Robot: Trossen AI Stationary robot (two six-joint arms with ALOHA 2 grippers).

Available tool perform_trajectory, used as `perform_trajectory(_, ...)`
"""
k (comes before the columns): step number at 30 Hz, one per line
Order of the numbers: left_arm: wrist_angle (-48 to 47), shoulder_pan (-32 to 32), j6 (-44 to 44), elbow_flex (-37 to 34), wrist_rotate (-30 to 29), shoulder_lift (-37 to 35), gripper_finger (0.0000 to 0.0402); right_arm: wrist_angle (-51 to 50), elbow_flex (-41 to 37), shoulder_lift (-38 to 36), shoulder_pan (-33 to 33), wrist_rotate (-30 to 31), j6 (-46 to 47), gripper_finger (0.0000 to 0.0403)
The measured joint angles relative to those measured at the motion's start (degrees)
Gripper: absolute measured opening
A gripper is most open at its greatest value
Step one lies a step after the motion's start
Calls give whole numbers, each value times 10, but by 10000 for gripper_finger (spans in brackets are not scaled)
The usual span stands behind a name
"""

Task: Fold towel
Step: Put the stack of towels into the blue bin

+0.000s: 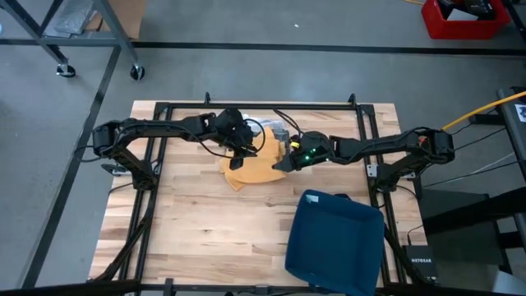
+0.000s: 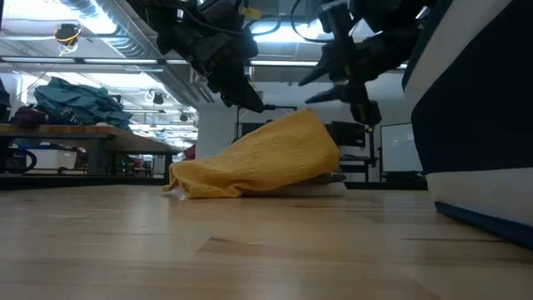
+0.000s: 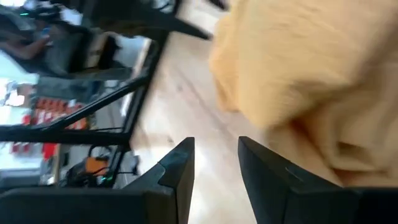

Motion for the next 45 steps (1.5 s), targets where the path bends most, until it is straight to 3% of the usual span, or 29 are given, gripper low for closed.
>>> perform_trajectory(7,0,0,-11,0,0,0,86,-80,0,0,-2,60,2,127)
perform_trajectory(16,0,0,-10,0,0,0,86,-101,0,0,-1,112,3,127)
perform_trajectory(28,0,0,-9,0,0,0,86,-119,0,1,-1,118,25,127)
perform_trajectory(39,0,0,-3,0,0,0,86,-37,0,74,-1,97,25,125)
perform_trajectory(42,-1,0,-3,0,0,0,86,-38,0,74,-2,122,24,104)
perform_trajectory(45,-1,0,-2,0,0,0,86,-37,2,66,-2,149,12,54)
